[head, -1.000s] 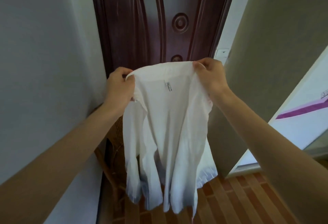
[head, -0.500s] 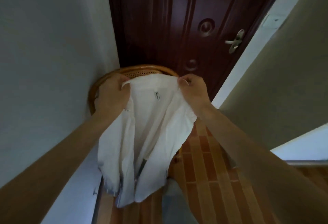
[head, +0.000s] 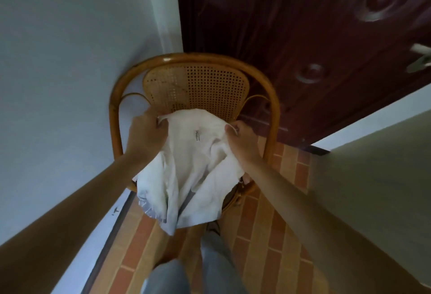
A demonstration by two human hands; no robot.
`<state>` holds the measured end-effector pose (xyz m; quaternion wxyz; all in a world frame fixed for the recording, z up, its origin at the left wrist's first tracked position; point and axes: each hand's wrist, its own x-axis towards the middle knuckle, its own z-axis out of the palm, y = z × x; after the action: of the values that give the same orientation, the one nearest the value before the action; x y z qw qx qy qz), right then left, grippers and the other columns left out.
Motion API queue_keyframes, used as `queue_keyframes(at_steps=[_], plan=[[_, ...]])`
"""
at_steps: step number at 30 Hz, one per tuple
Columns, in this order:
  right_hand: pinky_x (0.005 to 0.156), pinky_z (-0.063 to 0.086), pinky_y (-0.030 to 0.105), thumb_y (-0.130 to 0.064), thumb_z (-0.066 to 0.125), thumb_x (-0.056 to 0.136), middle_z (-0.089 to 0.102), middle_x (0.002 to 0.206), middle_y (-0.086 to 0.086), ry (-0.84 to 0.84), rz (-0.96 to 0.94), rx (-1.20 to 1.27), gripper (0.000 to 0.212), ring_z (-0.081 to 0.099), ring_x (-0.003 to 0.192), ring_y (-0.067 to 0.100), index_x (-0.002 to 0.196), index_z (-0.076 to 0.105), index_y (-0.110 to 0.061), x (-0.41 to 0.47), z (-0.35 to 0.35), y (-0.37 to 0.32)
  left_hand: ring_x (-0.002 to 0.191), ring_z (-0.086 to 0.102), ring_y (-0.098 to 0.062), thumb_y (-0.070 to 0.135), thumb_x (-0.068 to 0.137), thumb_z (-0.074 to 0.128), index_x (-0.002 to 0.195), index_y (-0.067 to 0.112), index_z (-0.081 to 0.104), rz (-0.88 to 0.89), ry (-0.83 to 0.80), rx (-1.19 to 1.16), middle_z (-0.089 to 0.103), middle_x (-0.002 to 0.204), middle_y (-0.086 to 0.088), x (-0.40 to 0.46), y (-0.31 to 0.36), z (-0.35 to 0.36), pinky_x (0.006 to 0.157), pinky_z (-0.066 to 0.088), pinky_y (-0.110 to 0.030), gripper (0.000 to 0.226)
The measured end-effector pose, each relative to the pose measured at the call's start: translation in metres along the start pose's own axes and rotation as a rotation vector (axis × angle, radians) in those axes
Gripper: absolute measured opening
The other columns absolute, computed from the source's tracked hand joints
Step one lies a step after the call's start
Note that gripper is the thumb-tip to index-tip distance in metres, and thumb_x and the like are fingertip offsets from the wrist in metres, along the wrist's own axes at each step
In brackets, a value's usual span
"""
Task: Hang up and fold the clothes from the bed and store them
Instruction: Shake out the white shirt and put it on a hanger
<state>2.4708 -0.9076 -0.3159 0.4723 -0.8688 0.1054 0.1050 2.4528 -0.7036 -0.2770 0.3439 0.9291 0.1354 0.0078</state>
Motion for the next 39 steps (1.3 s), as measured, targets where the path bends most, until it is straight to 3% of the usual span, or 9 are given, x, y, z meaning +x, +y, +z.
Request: queue_keyframes(at_steps=[10,15,19,21,24,28,31,33,39], plan=[[0.070,0.043,0.034,-0.021,0.049,0.098,0.056,0.073,0.001,-0.235,0.157,-0.087,0.021,0.058,0.081,0.022,0.088,0.061,-0.007,0.098,0.073,0.098,0.095,0.062,-0.038,0.008,0.091,0.049,0.116,0.012,0.065,-0.160,-0.023,0.030,0.068,0.106,-0.019,0.052,-0.069,0.095,0.081,0.051,-0.038,0.031],[0.091,0.049,0.042,-0.031,0.050,0.100,0.066,0.101,0.016,-0.343,0.252,-0.072,0.033,0.060,0.091,0.022,0.107,0.066,-0.003,0.124,0.107,0.147,0.098,0.062,-0.039,0.007,0.093,0.047,0.125,0.016,0.063,-0.224,-0.079,0.065,0.068,0.111,-0.020,0.051,-0.120,0.151,0.076,0.040,-0.032,0.036],[0.087,0.046,0.039,-0.035,0.038,0.106,0.064,0.094,0.018,-0.346,0.305,-0.025,0.041,0.060,0.088,0.022,0.095,0.064,-0.005,0.152,0.118,0.182,0.091,0.061,-0.039,0.007,0.096,0.046,0.123,0.008,0.063,-0.227,-0.121,0.099,0.068,0.107,-0.023,0.051,-0.150,0.183,0.073,0.040,-0.034,0.032],[0.070,0.049,0.034,-0.033,0.037,0.106,0.063,0.090,0.027,-0.332,0.364,-0.043,0.046,0.060,0.077,0.028,0.098,0.062,0.005,0.167,0.125,0.206,0.079,0.055,-0.028,0.006,0.096,0.045,0.117,0.004,0.065,-0.215,-0.128,0.086,0.068,0.103,-0.022,0.054,-0.164,0.199,0.071,0.036,-0.028,0.028],[0.053,0.038,0.022,-0.022,0.045,0.102,0.052,0.065,0.005,-0.284,0.430,-0.147,0.034,0.048,0.057,0.014,0.072,0.057,-0.012,0.186,0.134,0.244,0.065,0.044,-0.016,0.006,0.097,0.045,0.098,-0.002,0.064,-0.227,-0.134,0.096,0.066,0.090,-0.023,0.061,-0.182,0.220,0.057,0.030,-0.019,0.021],[0.077,0.052,0.039,-0.017,0.050,0.097,0.066,0.098,0.016,-0.315,0.489,-0.277,0.027,0.063,0.086,0.028,0.106,0.068,0.001,0.204,0.147,0.279,0.069,0.054,-0.027,0.004,0.094,0.047,0.108,0.000,0.066,-0.187,-0.118,0.078,0.067,0.090,-0.016,0.073,-0.195,0.246,0.063,0.037,-0.024,0.024],[0.074,0.045,0.029,-0.019,0.051,0.099,0.062,0.123,0.014,-0.257,0.475,-0.463,0.031,0.062,0.109,0.031,0.123,0.061,-0.003,0.211,0.158,0.294,0.089,0.064,-0.029,0.006,0.094,0.049,0.114,0.005,0.066,-0.181,-0.129,0.051,0.069,0.105,-0.015,0.080,-0.200,0.262,0.069,0.041,-0.025,0.026],[0.087,0.048,0.036,-0.019,0.052,0.098,0.050,0.137,0.018,-0.186,0.495,-0.566,0.042,0.053,0.123,0.035,0.137,0.046,-0.002,0.213,0.164,0.305,0.089,0.066,-0.031,0.007,0.095,0.050,0.113,0.004,0.064,-0.186,-0.141,0.042,0.069,0.102,-0.016,0.083,-0.206,0.272,0.068,0.043,-0.028,0.024],[0.097,0.047,0.043,-0.018,0.049,0.101,0.049,0.140,0.017,-0.148,0.528,-0.797,0.042,0.050,0.128,0.035,0.140,0.044,-0.003,0.215,0.176,0.333,0.080,0.066,-0.031,0.007,0.096,0.050,0.110,0.004,0.064,-0.161,-0.145,0.054,0.070,0.095,-0.019,0.082,-0.222,0.289,0.066,0.047,-0.032,0.019]])
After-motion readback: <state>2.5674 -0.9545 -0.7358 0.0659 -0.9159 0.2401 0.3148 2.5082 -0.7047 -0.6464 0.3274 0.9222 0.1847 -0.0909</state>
